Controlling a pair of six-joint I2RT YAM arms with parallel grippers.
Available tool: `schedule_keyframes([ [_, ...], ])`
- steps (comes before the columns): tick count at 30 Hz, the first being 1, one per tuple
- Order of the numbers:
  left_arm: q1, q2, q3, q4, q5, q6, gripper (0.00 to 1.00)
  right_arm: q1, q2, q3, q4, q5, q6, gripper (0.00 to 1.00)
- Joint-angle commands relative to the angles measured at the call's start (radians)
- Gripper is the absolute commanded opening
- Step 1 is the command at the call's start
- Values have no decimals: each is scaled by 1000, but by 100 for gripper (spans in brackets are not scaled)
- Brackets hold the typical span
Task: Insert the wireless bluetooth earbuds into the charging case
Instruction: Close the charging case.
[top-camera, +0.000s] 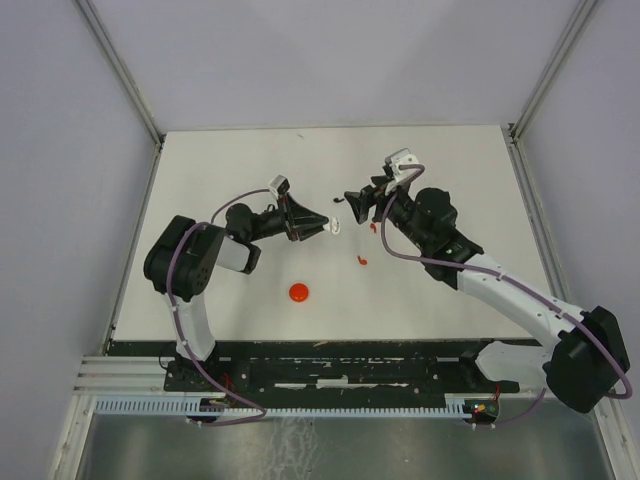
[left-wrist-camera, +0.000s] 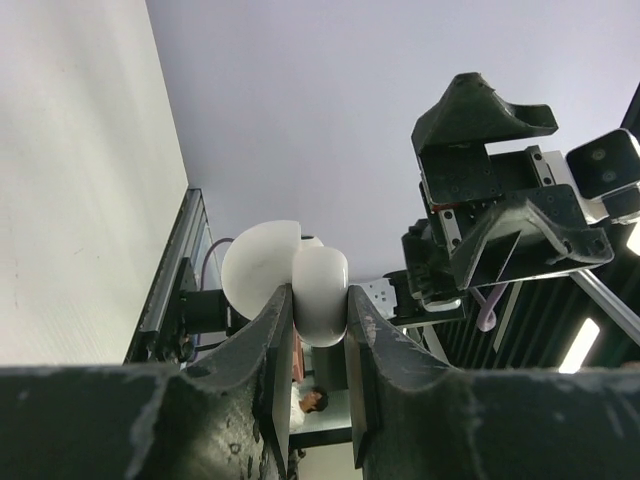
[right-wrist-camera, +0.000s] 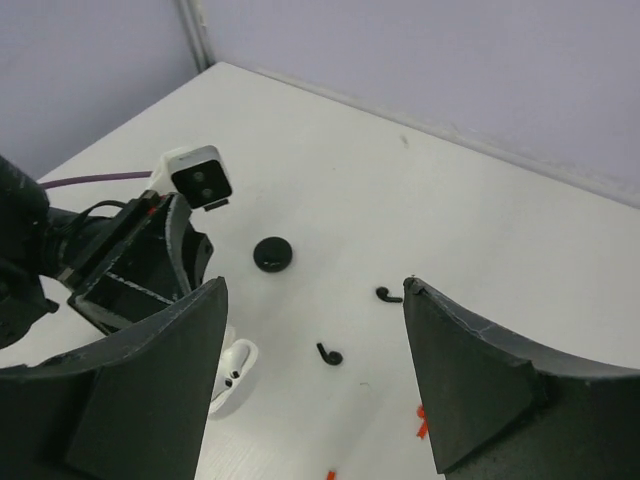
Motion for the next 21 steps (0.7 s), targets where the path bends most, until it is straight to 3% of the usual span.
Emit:
schedule_keyframes([
  [1, 8, -49, 2, -58, -1, 95, 3, -3, 5, 113, -301, 164, 6, 79],
  [5, 8, -77, 16, -156, 1, 156, 3, -4, 64, 196, -485, 234, 48, 80],
  [12, 7, -117, 17, -244, -121, 175, 3, -3, 133, 219, -576, 264, 65, 83],
  [21, -4, -116, 61, -228, -321, 59, 3, 1, 154, -5, -223, 106, 90, 94],
])
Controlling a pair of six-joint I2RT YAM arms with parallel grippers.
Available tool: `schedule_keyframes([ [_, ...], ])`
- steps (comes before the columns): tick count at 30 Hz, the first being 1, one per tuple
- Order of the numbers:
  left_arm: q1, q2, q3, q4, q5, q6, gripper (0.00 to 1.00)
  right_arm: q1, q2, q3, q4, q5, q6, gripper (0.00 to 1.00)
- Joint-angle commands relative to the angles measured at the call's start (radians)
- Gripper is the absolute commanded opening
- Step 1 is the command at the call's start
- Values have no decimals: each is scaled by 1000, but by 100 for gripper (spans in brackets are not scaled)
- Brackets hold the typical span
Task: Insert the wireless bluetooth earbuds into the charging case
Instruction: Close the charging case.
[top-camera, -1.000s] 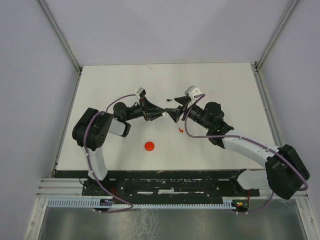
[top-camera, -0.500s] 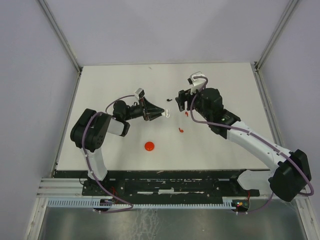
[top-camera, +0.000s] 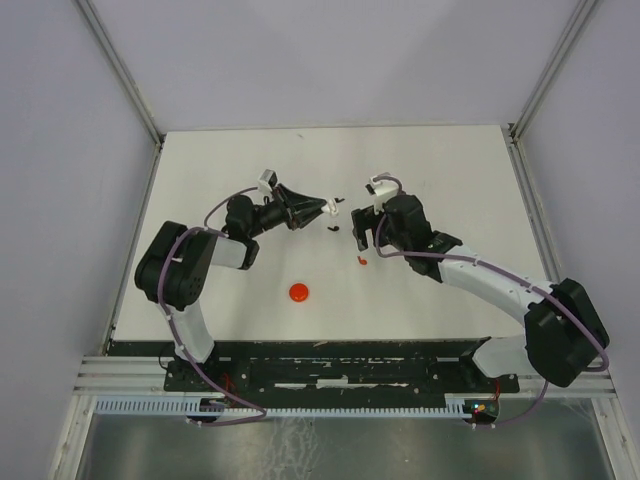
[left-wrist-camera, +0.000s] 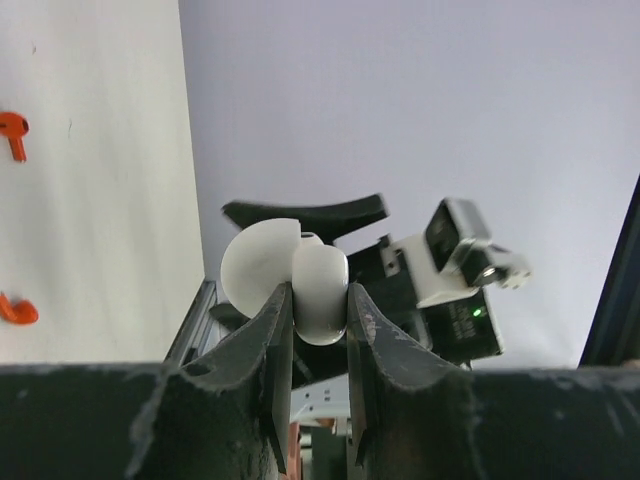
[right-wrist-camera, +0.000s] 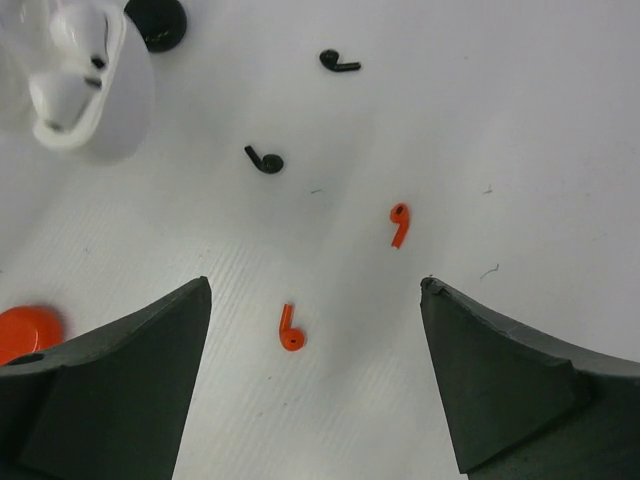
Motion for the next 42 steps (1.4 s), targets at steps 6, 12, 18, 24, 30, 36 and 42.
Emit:
schedule_keyframes([
  [6, -48, -6, 79, 50, -160, -91, 3, 13, 57, -30, 260, -118, 35, 96],
  [12, -84, 8, 67, 75, -176, -110, 3, 14, 112, 11, 309, -119, 46, 96],
  [18, -91, 11, 35, 117, -169, -139, 3, 14, 139, 9, 383, -52, 57, 96],
  [24, -90, -2, 0, 123, -154, -144, 3, 14, 138, -1, 430, 36, 34, 96],
  [30, -90, -5, -18, 128, -151, -143, 3, 13, 117, -14, 434, 98, 2, 97],
  [36, -88, 11, -9, 126, -155, -143, 3, 11, 87, -29, 398, 128, -4, 97],
  [42, -85, 79, 127, -35, -163, -28, 3, -18, 18, 8, 90, 294, 112, 98],
])
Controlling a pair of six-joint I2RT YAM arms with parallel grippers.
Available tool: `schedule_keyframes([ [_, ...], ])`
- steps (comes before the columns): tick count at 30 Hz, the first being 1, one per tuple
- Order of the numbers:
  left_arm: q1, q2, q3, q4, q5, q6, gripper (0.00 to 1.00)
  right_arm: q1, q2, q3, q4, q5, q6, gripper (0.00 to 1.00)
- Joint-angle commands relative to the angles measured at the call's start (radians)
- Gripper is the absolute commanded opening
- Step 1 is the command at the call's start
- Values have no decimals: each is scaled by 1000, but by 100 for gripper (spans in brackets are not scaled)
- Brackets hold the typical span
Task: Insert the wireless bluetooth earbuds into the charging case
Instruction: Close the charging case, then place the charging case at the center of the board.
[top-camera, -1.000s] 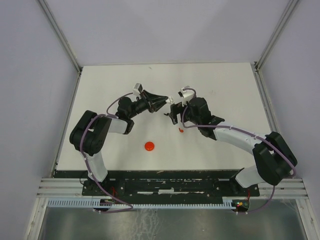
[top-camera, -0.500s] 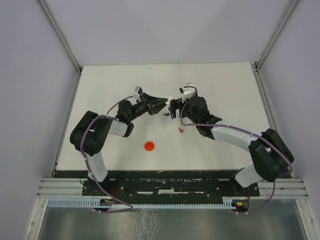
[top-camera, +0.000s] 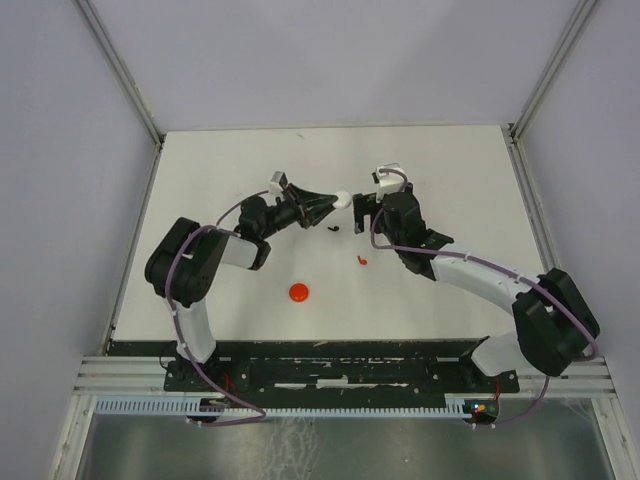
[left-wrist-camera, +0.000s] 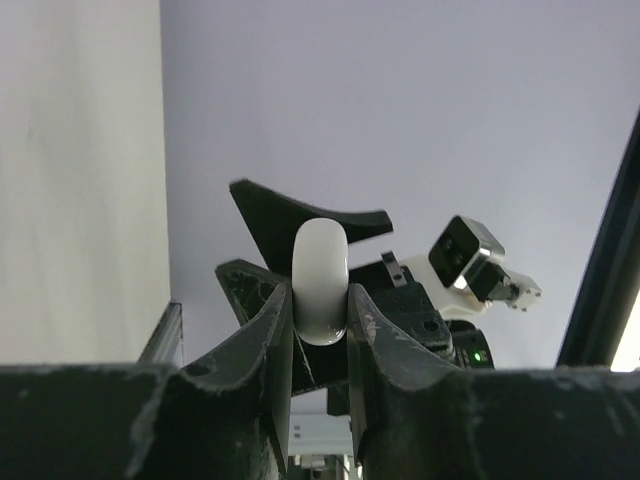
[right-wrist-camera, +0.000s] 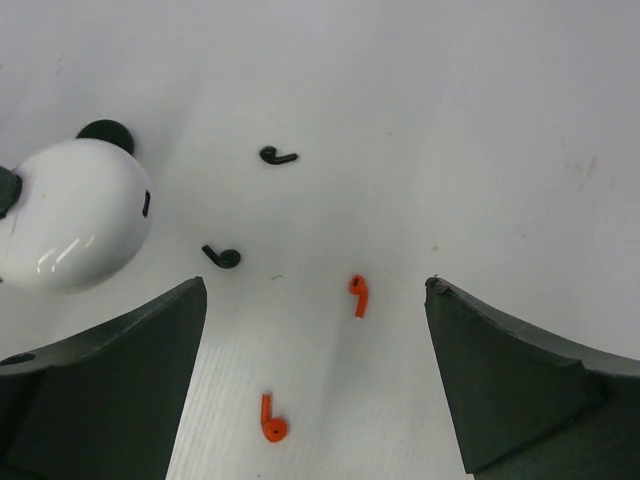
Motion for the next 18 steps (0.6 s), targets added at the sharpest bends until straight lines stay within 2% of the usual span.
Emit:
schedule_keyframes([
  [1, -1, 65, 153, -139, -3, 126, 3, -34, -79, 51, -242, 135, 90, 98],
  [5, -2, 145, 333, -342, -20, 289, 3, -45, -105, 63, -369, 110, 81, 98],
  [11, -8, 298, 595, -541, -41, 428, 3, -45, -152, 31, -408, 108, 67, 98],
  [15, -20, 356, 696, -664, -63, 502, 3, -45, -153, 45, -446, 94, 57, 98],
  [18, -30, 394, 774, -743, -77, 543, 3, -46, -142, 75, -493, 27, 34, 97],
])
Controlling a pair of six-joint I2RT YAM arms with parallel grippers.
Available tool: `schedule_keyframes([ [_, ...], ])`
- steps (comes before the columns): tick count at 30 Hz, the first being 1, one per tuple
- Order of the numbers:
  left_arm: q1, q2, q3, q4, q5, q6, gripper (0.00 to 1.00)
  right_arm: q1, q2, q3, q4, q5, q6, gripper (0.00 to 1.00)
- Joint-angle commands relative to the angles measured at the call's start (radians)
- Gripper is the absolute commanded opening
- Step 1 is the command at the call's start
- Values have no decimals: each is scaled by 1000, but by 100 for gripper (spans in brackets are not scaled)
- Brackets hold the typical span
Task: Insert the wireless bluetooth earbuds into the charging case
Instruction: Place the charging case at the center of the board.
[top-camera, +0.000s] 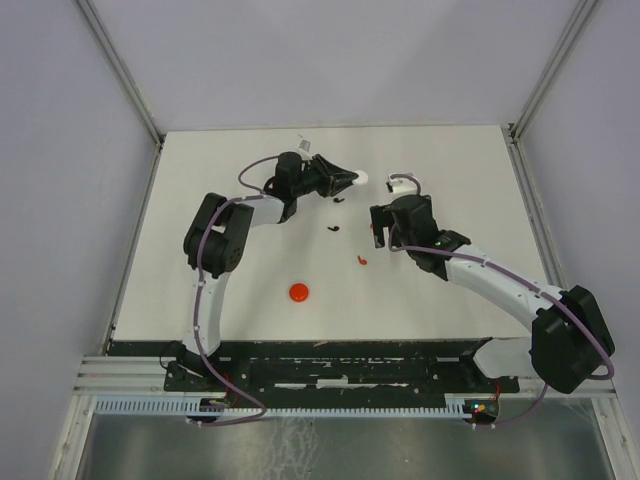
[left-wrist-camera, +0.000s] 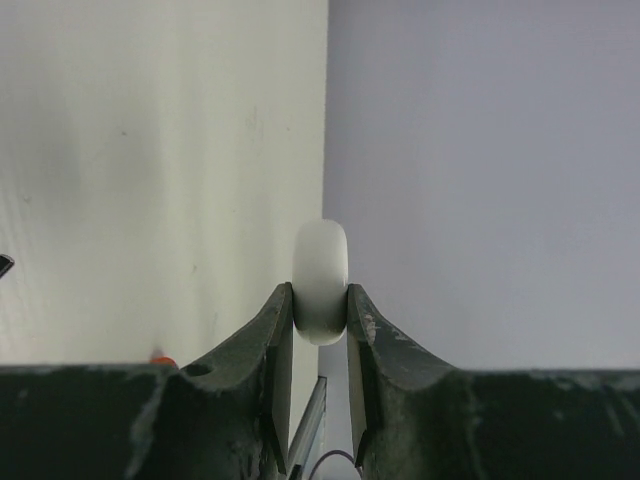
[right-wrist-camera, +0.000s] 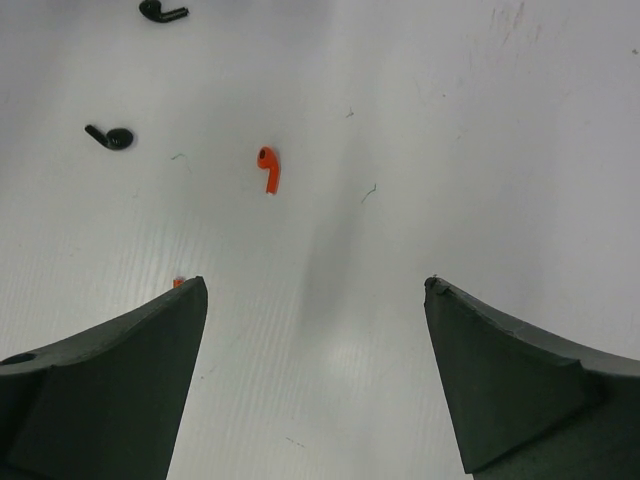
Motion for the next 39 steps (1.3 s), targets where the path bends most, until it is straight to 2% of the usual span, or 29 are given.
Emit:
schedule_keyframes([
  [1, -25, 48, 138, -160, -33, 152, 3, 2, -10, 70, -80, -94, -28, 97],
  [8, -52, 165, 328, -311, -59, 221, 3, 4, -16, 72, -146, -190, -29, 94],
  [15, -63, 232, 388, -348, -72, 240, 3, 55, 15, 118, -219, -394, -64, 90],
  [19, -70, 255, 408, -373, -80, 263, 3, 115, 49, 135, -238, -414, -83, 90],
  [25, -82, 293, 449, -400, -80, 277, 8, 184, 115, 144, -221, -416, -78, 90],
  [31, -86, 309, 460, -415, -81, 289, 18, 242, 195, 185, -221, -415, -85, 90],
  [39, -85, 302, 469, -447, -78, 313, 45, 316, 311, 239, -223, -394, -123, 90],
])
